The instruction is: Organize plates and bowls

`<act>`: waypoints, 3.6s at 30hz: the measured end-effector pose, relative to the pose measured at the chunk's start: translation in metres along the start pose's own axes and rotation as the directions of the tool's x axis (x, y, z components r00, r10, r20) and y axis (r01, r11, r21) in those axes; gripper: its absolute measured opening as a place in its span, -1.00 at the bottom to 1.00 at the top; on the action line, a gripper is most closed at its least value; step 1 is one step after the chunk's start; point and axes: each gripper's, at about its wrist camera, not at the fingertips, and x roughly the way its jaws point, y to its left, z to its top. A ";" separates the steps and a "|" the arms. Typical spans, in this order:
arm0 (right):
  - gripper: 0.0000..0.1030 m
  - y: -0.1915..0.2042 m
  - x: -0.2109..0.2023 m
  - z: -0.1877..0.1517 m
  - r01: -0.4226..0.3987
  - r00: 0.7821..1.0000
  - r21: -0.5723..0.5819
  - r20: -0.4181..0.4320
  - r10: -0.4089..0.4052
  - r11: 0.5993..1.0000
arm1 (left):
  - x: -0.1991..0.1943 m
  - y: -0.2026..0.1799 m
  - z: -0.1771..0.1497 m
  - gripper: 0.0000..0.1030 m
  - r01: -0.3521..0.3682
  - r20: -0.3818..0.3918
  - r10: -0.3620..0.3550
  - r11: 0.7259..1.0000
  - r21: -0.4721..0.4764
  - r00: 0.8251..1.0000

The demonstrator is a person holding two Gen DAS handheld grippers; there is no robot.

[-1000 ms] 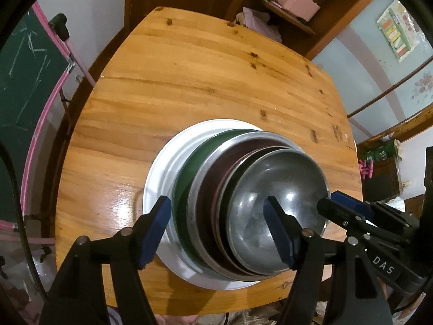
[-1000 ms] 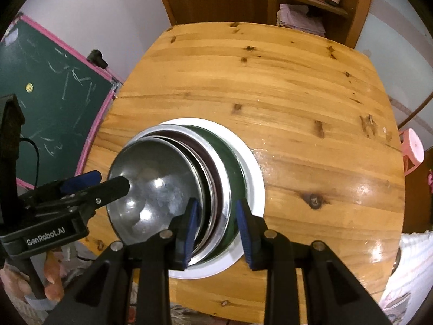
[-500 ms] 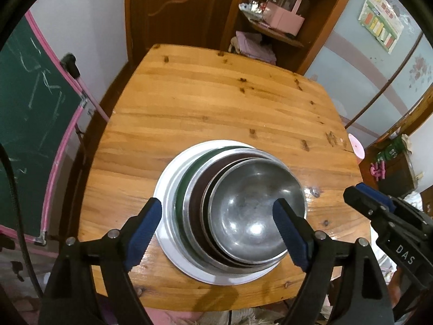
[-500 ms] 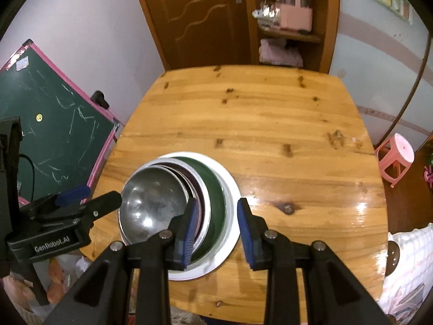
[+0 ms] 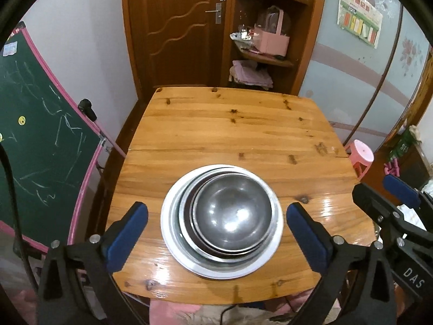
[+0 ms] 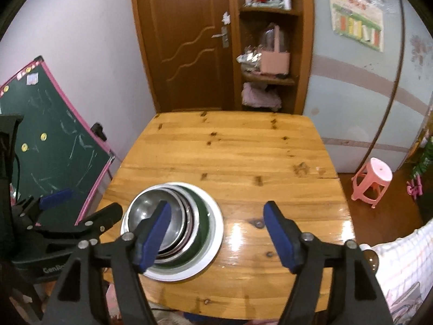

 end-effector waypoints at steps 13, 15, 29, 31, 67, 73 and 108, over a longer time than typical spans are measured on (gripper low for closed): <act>0.43 -0.007 -0.031 -0.003 0.058 0.995 -0.001 0.080 -0.058 0.998 | -0.019 -0.019 -0.001 0.97 0.002 0.042 -0.002 1.000 -0.010 0.999; 0.43 -0.007 -0.035 -0.005 0.064 0.994 0.000 0.088 -0.064 0.998 | -0.019 -0.022 -0.002 0.97 0.007 0.041 -0.007 1.000 -0.010 0.999; 0.43 -0.013 -0.041 -0.008 0.057 0.995 0.020 0.078 -0.058 0.998 | -0.023 -0.037 -0.004 0.98 -0.037 0.047 0.036 0.999 0.011 0.998; 0.43 -0.013 -0.040 -0.009 0.058 0.995 0.020 0.077 -0.060 0.998 | -0.023 -0.037 -0.005 0.98 -0.037 0.044 0.036 0.999 0.011 0.998; 0.43 -0.018 -0.038 -0.010 0.062 0.995 0.023 0.072 -0.063 0.998 | -0.020 -0.040 -0.003 0.98 -0.060 0.030 0.060 0.998 0.018 0.998; 0.43 -0.020 -0.036 -0.013 0.060 0.996 0.030 0.062 -0.062 0.998 | -0.018 -0.040 -0.003 0.98 -0.059 0.025 0.058 0.998 0.017 0.998; 0.43 -0.023 -0.019 -0.012 0.049 0.998 0.042 0.027 -0.050 0.998 | -0.015 -0.039 -0.004 0.98 -0.059 0.013 0.059 0.998 0.016 0.998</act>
